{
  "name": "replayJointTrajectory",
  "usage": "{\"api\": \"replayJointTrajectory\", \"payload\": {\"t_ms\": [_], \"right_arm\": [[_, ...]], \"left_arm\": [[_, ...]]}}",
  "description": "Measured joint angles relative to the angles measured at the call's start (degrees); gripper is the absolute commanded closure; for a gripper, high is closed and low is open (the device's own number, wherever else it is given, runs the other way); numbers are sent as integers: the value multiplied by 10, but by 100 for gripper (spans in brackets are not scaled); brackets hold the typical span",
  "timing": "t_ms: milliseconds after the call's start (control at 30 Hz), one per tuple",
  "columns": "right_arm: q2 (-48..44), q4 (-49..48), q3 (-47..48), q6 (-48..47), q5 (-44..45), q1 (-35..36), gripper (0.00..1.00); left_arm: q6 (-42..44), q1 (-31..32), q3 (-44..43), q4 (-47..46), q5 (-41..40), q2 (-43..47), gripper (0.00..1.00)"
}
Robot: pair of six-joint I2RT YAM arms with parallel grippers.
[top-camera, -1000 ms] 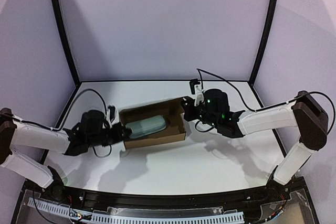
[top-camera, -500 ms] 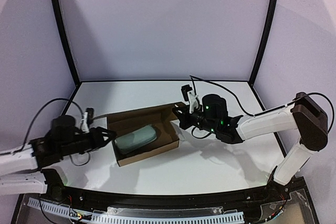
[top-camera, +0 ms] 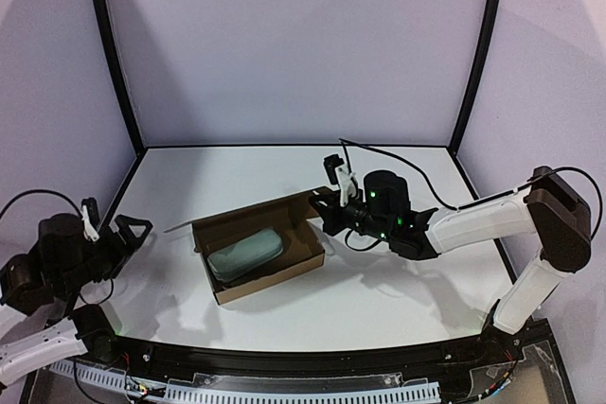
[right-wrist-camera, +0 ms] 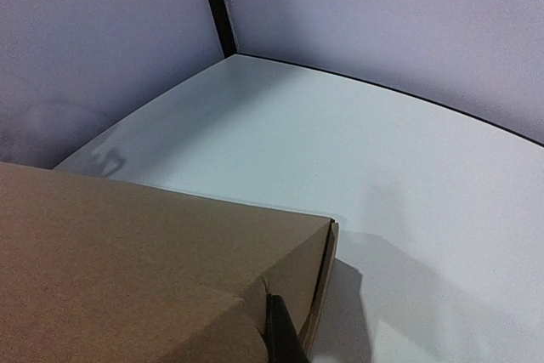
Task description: Fold the paper box
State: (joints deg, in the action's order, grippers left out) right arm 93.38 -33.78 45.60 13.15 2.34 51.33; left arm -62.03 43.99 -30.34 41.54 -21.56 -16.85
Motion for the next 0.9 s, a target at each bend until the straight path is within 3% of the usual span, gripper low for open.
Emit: {"api": "replayJointTrajectory", "payload": {"t_ms": [267,333,467,533,600,633,900], "right_arm": [[0,-2,-2,-24,-16,0,100],[0,-5,-5,-30,-23,0,95],[0,-4,-11,-47,-50,0,72],[-1,10,-24,-50,-71,1,46],[-5,32,-39,-63,-94,2,8],[-9,45,-45,-69,-104,3,3],[-160,153,-87,-131,-168,5,2]], "left_arm": [[29,0,-188,-25,-64,-387,1],[61,0,-223,-40,-58,-449,1],[133,0,-249,-85,-6,-518,1],[167,0,-249,-101,31,-531,1],[194,0,-243,-118,63,-532,1],[208,0,-238,-127,77,-531,1],[269,0,-175,-161,163,-529,1]]}}
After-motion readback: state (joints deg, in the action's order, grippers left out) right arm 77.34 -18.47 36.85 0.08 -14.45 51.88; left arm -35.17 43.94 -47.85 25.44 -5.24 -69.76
